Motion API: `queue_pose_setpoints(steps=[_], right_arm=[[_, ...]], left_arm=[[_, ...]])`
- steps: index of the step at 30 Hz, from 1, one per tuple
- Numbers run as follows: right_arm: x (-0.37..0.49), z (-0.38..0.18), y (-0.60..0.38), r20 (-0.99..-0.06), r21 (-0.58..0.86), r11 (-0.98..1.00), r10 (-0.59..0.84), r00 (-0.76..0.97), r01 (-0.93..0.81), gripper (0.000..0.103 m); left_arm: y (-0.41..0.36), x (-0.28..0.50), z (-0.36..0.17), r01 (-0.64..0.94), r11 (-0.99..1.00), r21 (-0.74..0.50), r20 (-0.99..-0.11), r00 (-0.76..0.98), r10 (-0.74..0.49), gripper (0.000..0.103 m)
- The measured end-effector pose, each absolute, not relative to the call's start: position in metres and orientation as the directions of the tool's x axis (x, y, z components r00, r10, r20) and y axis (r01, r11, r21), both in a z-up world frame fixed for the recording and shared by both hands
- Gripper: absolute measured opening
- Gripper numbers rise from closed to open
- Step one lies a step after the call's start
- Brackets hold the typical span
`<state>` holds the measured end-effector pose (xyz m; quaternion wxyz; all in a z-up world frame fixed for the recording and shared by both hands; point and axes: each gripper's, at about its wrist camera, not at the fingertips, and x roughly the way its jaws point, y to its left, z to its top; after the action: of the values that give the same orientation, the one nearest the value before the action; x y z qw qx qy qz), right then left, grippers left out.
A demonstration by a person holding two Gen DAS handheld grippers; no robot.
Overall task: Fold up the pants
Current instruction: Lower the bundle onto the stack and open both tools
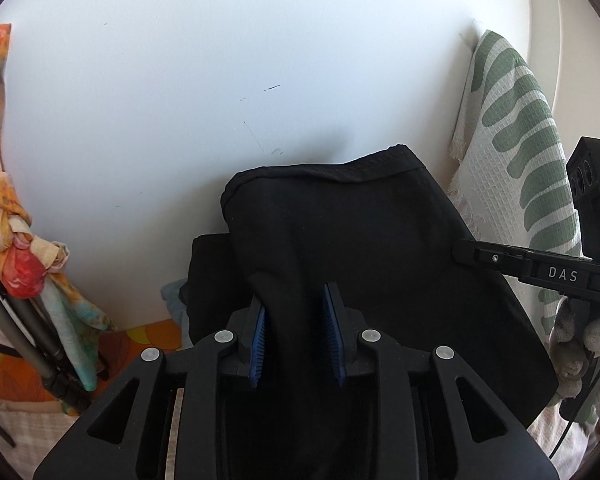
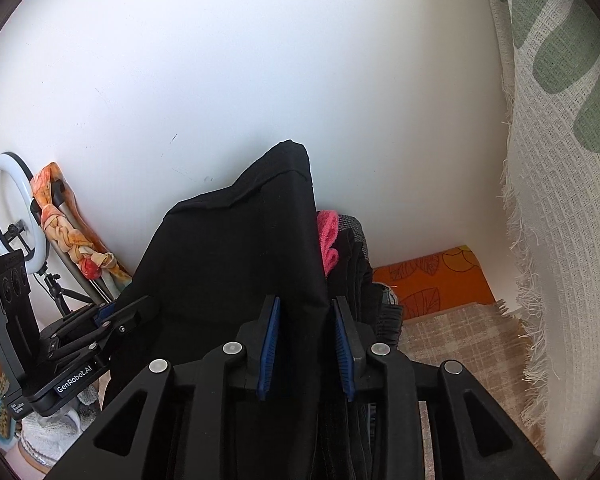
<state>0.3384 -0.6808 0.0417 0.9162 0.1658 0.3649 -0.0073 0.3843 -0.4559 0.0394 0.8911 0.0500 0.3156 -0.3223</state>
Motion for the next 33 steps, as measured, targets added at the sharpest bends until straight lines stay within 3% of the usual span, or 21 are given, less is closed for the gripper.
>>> queue_pose_setpoints(steps=[3, 6, 14, 18, 24, 31, 33], right_arm=[[0.336, 0.043, -0.68, -0.679, 0.271, 0.951, 0.08, 0.73, 0.149, 0.034], [0.332, 0.044, -0.68, -0.684, 0.25, 0.955, 0.059, 0.727, 0.159, 0.035], [0.322, 0.053, -0.673, -0.695, 0.203, 0.96, 0.004, 0.719, 0.191, 0.041], [0.311, 0.059, -0.669, -0.692, 0.194, 0.96, -0.013, 0.722, 0.203, 0.056], [0.292, 0.073, -0.665, -0.683, 0.187, 0.958, -0.032, 0.73, 0.217, 0.067], [0.265, 0.092, -0.653, -0.67, 0.162, 0.958, -0.071, 0.739, 0.239, 0.081], [0.258, 0.096, -0.647, -0.663, 0.14, 0.961, -0.088, 0.743, 0.239, 0.085]], left_arm=[[-0.453, 0.383, 0.041, 0.596, 0.797, -0.095, -0.593, 0.609, -0.526, 0.03], [-0.447, 0.384, 0.046, 0.581, 0.809, -0.086, -0.581, 0.631, -0.515, 0.042], [-0.436, 0.373, 0.061, 0.569, 0.817, -0.089, -0.566, 0.647, -0.512, 0.053], [-0.433, 0.363, 0.062, 0.571, 0.816, -0.094, -0.573, 0.639, -0.513, 0.053], [-0.42, 0.35, 0.064, 0.571, 0.813, -0.116, -0.585, 0.622, -0.52, 0.061], [-0.4, 0.331, 0.071, 0.558, 0.814, -0.162, -0.592, 0.605, -0.532, 0.062], [-0.394, 0.323, 0.074, 0.557, 0.815, -0.156, -0.591, 0.609, -0.529, 0.067]])
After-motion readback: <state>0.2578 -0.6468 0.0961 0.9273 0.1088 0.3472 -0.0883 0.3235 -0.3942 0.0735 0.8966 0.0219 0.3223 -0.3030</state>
